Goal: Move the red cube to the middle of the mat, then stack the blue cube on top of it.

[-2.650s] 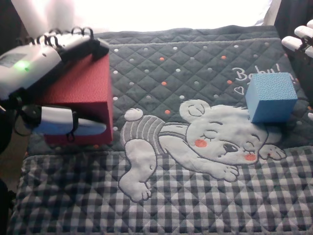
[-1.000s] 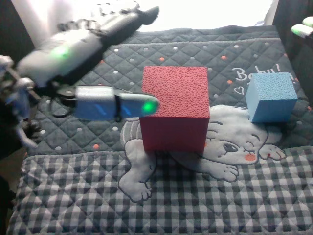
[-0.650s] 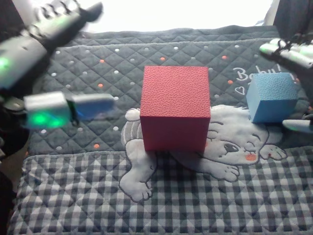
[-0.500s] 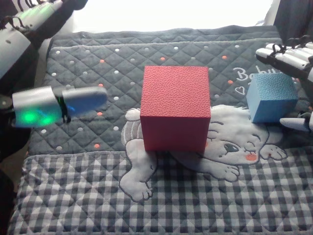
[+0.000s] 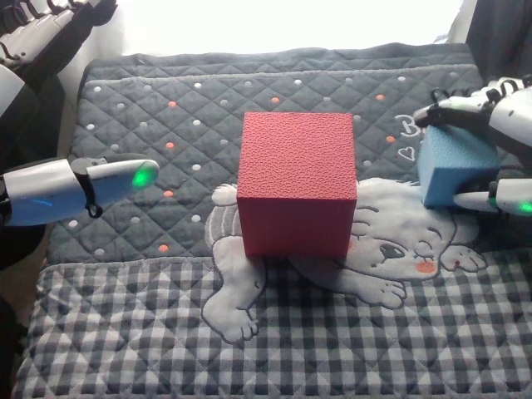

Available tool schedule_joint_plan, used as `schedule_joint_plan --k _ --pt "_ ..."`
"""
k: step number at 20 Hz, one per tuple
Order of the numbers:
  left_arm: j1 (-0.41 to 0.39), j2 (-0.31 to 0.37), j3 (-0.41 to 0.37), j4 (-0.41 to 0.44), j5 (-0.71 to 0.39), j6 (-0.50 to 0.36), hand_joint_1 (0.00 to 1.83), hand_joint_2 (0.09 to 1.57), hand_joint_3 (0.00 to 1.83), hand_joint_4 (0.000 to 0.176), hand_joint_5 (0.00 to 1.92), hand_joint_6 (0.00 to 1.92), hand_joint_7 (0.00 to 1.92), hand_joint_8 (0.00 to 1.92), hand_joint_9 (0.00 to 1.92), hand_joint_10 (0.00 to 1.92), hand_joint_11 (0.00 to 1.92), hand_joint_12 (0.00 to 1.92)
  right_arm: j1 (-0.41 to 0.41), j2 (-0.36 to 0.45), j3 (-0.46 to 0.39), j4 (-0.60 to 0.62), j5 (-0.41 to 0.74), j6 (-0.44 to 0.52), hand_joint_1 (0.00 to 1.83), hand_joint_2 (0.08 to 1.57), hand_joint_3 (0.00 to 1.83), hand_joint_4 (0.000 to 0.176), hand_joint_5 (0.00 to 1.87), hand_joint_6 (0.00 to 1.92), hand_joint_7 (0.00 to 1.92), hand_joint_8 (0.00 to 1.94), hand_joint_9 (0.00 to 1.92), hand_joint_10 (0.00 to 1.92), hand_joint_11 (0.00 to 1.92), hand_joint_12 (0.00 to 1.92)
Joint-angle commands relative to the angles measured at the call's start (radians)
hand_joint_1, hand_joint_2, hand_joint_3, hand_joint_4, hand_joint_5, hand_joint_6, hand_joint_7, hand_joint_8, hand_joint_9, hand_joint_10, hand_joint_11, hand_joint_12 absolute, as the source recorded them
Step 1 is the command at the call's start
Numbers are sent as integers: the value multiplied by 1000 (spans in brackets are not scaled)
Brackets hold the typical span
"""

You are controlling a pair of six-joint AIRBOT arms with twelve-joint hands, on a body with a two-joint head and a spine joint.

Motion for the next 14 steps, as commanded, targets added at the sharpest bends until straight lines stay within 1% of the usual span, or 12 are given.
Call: schedule_joint_plan --k 1,3,4,5,6,7,8,9,11,12,13,14 --pt "-3 4 -2 9 -138 -4 634 955 11 67 37 3 0 0 0 0 1 10 14 4 0 -9 101 -1 1269 921 860 0 745 1906 686 1820 853 1916 896 1920" --pt "0 4 -2 6 -142 -4 664 959 10 62 47 6 0 0 0 0 0 2 40 26 -18 -49 101 -1 1164 794 1161 0 765 1920 776 1882 938 1921 983 1921" --pt "2 5 -2 4 -144 -4 663 963 10 65 47 5 0 0 0 0 0 0 64 46 -32 -82 101 -1 1144 751 1233 34 790 1921 808 1845 939 1921 996 1921" --pt "3 5 -2 3 -144 -4 666 965 10 76 39 1 0 0 0 0 0 0 83 57 -39 -102 100 0 1291 792 1129 0 709 1888 741 1858 775 1921 902 1921" --pt "5 6 -2 1 -143 -4 663 965 9 73 41 2 0 0 0 0 0 0 119 78 -53 -150 87 3 1317 824 1080 0 666 1914 721 1856 715 1921 844 1921" --pt "6 6 -2 0 -143 -4 667 972 12 99 35 0 0 0 0 0 0 0 178 105 -75 -215 62 11 1480 763 1114 0 720 1920 742 1900 716 1921 811 1921" --pt "7 6 -2 -3 -144 -4 681 979 13 90 40 2 0 0 0 0 0 0 206 116 -88 -245 54 12 1376 767 1163 0 647 1921 797 1892 768 1921 840 1921" --pt "10 6 -2 -8 -146 -4 706 988 15 82 49 6 0 0 0 0 0 0 245 124 -110 -289 48 12 1215 831 1039 0 638 1757 831 1874 952 1921 918 1921" --pt "25 5 -2 -34 -160 -4 759 994 13 89 50 4 0 0 0 0 0 0 313 139 -131 -389 48 67 1158 1163 410 0 495 1557 706 1838 994 1921 1031 1921" --pt "34 5 -2 -43 -167 -4 772 995 10 80 45 1 0 0 0 0 21 10 351 139 -126 -453 48 139 1164 1059 595 0 607 1515 683 1905 958 1921 1001 1921" --pt "38 5 -2 -51 -172 -4 734 1005 13 86 44 1 0 0 0 0 21 11 382 139 -127 -512 48 193 1106 973 865 0 569 1806 711 1923 952 1921 1042 1921" --pt "39 5 -2 -54 -173 -4 719 1002 10 80 56 5 0 0 0 0 3 3 401 139 -131 -547 49 212 1100 1182 508 0 382 1755 658 1937 945 1921 1069 1921"
